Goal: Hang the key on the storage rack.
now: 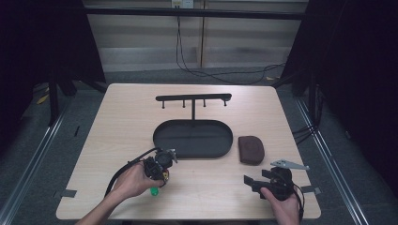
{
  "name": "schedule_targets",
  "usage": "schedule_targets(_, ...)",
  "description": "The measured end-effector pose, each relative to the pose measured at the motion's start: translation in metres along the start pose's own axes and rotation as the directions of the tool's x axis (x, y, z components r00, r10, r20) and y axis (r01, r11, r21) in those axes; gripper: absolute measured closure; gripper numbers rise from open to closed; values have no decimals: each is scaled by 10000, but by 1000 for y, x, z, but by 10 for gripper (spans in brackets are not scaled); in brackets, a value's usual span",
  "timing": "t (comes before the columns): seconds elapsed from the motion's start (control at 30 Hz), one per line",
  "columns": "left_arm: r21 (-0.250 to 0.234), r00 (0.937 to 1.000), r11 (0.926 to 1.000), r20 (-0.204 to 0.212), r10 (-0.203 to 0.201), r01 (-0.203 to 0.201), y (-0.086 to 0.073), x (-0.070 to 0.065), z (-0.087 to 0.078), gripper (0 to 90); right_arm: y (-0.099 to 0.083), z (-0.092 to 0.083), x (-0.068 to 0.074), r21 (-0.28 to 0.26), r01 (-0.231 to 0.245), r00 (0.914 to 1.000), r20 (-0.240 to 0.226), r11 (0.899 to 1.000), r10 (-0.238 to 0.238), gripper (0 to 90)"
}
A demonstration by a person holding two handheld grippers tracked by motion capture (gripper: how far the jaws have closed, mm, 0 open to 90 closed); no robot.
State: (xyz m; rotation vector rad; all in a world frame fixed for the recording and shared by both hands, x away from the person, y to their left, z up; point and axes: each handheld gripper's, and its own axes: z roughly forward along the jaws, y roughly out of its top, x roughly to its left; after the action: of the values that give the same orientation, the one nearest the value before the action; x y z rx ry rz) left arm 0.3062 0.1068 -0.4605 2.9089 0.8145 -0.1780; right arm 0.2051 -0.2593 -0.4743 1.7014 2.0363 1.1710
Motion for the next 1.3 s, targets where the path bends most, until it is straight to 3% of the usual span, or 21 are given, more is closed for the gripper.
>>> schedule_targets(0.2, 121, 9993, 9999, 384, 40, -45, 0, 4, 0, 871, 0, 0, 0, 27, -8, 10000, -11, 10000, 8, 152)
schedule_targets(0.27, -9, 9973, 9993, 638, -364, 365, 1, 7, -1, 871, 0, 0, 0, 27, -15, 10000, -13, 10000, 15, 152)
schedule_targets(0.43, -215, 9907, 9982, 1253, -526, 557, 1, 13, -6, 872, 0, 0, 0, 28, -37, 10000, -27, 10000, 37, 152)
schedule_targets(0.53, -509, 9885, 9958, 1349, -686, 761, -1, 16, -12, 870, 0, 0, 0, 33, -40, 10000, -29, 10000, 40, 152)
schedule_targets(0.77, -830, 9857, 9950, 1636, -414, 556, -4, 21, -30, 869, 0, 0, 0, 35, -42, 10000, -14, 10000, 42, 152)
schedule_targets(0.83, -678, 9863, 9973, 1640, -174, 289, -4, 21, -35, 869, 0, 0, 0, 31, -48, 10000, -17, 10000, 48, 152)
schedule_targets(0.87, -841, 9849, 9952, 1694, -350, 498, -5, 21, -38, 869, 0, 0, 0, 25, -52, 10000, -11, 10000, 52, 152)
schedule_targets(0.9, -772, 9850, 9964, 1712, -218, 355, -5, 23, -40, 870, 0, 0, 0, 12, -51, 10000, -2, 10000, 51, 152)
schedule_targets(1.03, -856, 9854, 9952, 1673, -318, 467, -6, 26, -49, 872, 0, 0, 0, 15, -80, 10000, -9, 10000, 80, 152)
schedule_targets(1.17, -1045, 9909, 9939, 1324, -225, 365, -7, 28, -63, 873, 0, 0, -1, 13, -90, 10000, -4, 10000, 90, 152)
schedule_targets(1.23, -1032, 9902, 9942, 1388, -146, 291, -8, 30, -69, 874, 0, 0, -2, -33, -178, 9998, -24, 9998, 178, 153)
schedule_targets(1.3, -872, 9943, 9959, 1057, -134, 227, -8, 29, -77, 874, 0, 0, -2, -26, -194, 9998, -11, 9998, 194, 153)
